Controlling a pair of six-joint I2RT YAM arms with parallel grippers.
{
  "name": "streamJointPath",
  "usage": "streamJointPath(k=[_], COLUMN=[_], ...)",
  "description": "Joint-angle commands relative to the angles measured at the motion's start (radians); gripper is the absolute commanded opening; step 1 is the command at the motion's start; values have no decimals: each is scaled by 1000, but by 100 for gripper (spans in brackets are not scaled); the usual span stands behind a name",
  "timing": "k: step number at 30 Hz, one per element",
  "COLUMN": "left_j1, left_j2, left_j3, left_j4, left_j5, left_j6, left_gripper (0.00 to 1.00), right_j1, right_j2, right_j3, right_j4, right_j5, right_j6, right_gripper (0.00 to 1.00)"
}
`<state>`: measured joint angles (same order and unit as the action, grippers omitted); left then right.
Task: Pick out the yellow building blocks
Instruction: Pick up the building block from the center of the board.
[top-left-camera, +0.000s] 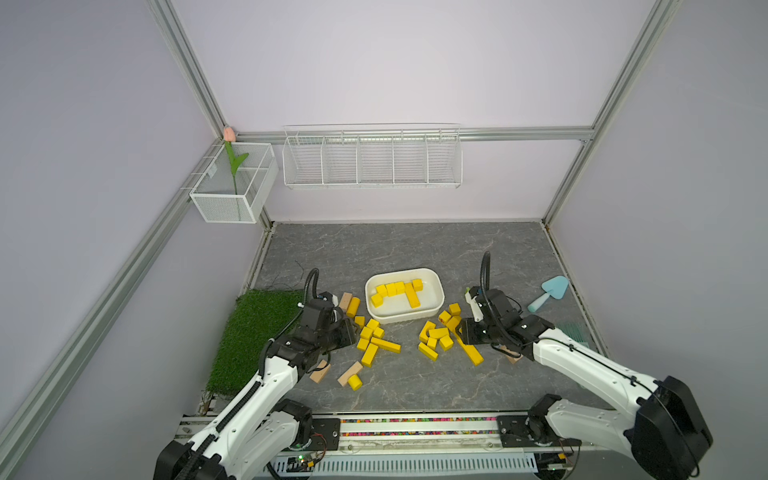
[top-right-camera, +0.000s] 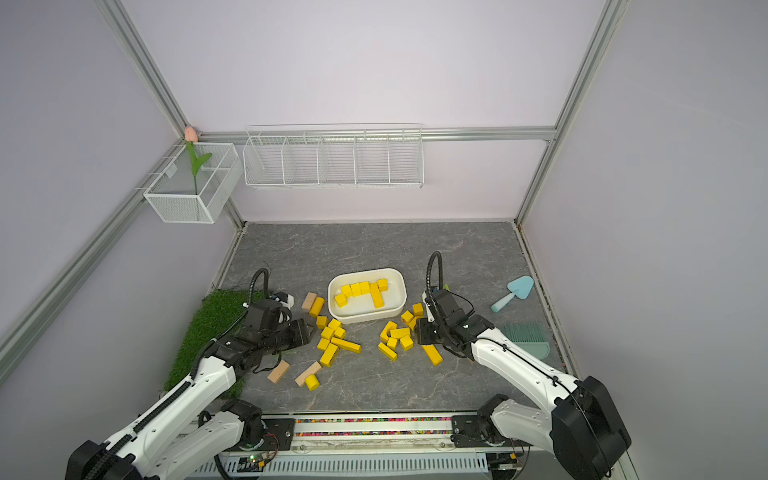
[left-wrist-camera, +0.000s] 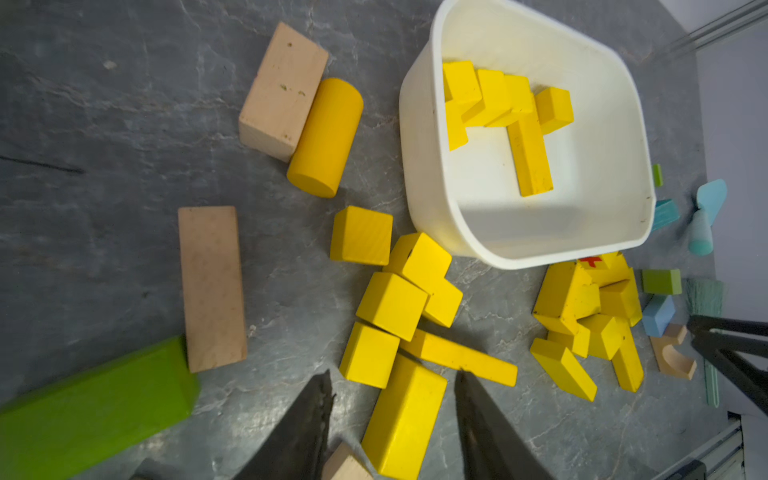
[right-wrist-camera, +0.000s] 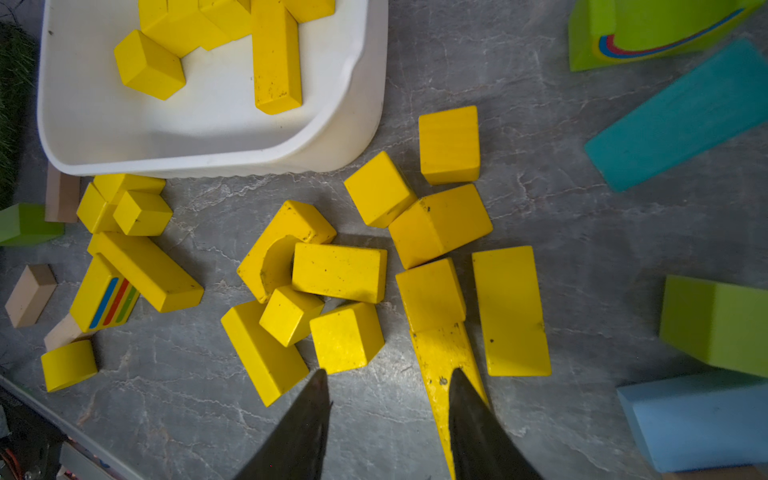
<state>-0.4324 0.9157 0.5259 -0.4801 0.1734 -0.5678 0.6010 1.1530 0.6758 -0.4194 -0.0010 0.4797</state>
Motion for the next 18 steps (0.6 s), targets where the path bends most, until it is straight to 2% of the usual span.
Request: streamJointPath(k=[1,7,18], left_j1=[-45,-119,-126], left_j2=[28,157,383], left_j3=[46,97,210], left_j4=[-70,-68,-70], left_j5=[-2,-53,-84], left_j6=[-3,4,87], left_gripper=[53,54,49], right_j1=[1,3,1], right_j2=[2,1,-16], right_j3=[-10,-12,-21], right_j4=[16,16,18], right_j5=[-6,-5,-1], right_j6=[10,10,11], right_gripper=[48,48,48])
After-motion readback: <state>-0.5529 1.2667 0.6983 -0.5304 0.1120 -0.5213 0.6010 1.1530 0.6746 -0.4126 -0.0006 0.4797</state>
